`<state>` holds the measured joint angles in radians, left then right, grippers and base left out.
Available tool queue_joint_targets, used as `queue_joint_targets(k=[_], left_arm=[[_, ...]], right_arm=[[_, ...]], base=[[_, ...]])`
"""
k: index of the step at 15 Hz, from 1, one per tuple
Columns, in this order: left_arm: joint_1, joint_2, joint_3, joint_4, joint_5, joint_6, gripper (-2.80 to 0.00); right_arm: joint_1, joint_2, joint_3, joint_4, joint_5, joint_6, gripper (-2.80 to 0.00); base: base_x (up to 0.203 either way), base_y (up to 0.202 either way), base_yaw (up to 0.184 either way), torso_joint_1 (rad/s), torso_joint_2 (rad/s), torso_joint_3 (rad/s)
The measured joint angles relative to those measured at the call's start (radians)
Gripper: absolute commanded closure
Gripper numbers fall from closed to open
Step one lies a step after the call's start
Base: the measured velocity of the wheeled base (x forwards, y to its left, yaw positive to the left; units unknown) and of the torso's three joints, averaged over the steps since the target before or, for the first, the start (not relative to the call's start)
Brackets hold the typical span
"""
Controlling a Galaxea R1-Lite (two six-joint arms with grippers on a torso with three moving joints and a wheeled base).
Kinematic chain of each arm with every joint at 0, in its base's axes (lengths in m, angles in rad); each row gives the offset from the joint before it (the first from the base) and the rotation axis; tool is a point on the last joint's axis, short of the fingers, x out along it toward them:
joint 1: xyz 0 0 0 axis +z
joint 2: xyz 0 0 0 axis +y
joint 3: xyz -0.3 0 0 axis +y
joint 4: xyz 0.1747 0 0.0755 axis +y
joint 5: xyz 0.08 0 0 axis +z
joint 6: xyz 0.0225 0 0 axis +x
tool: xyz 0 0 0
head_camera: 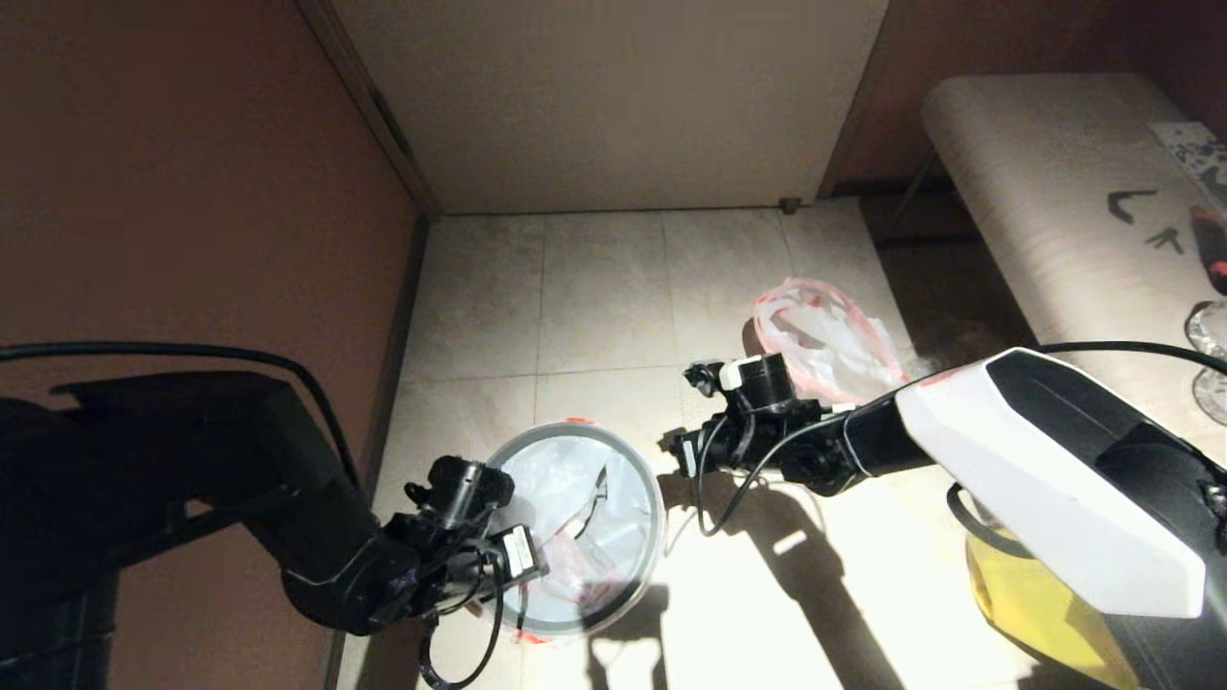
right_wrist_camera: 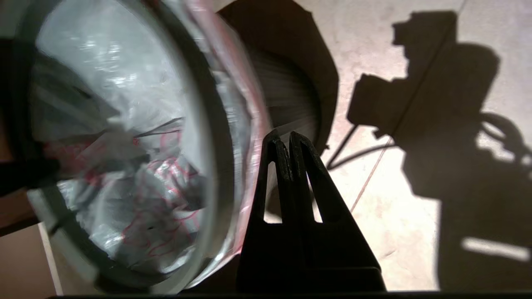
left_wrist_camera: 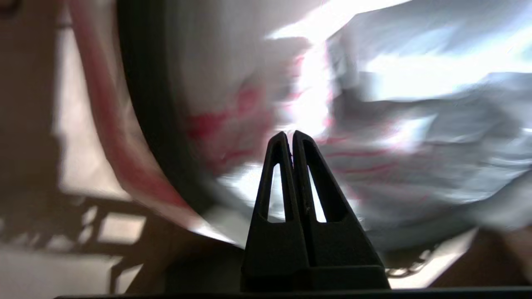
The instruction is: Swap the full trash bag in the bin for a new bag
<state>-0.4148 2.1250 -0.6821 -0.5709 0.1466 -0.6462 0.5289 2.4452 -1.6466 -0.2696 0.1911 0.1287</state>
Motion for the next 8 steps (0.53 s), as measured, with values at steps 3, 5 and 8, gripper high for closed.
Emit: queue_joint_targets(k=[3,5,8], left_arm=[[-0.033,-0.149,0.0,0.05,0.023,0.001,0.0],[-0.05,-0.274,-0.018,0.118,0.055,0.007,0.0],[-0.066,-0.445,-0.064,0.199,0.156,0.048,0.0]], right_arm=[[0.022,-0.113,0.08,0.01,-0.095,-0.005,0.0],[0.016,-0.194,0.103,0.059,-0.202,-0.007,0.0],[-0.03,-0.308,0.136,0.154,-0.408,-0.011,0.0]], base=[[0.0,0.0,0.0,0.0,0.0,0.0],[0.0,0.0,0.0,0.0,0.0,0.0],[0.0,0.0,0.0,0.0,0.0,0.0]])
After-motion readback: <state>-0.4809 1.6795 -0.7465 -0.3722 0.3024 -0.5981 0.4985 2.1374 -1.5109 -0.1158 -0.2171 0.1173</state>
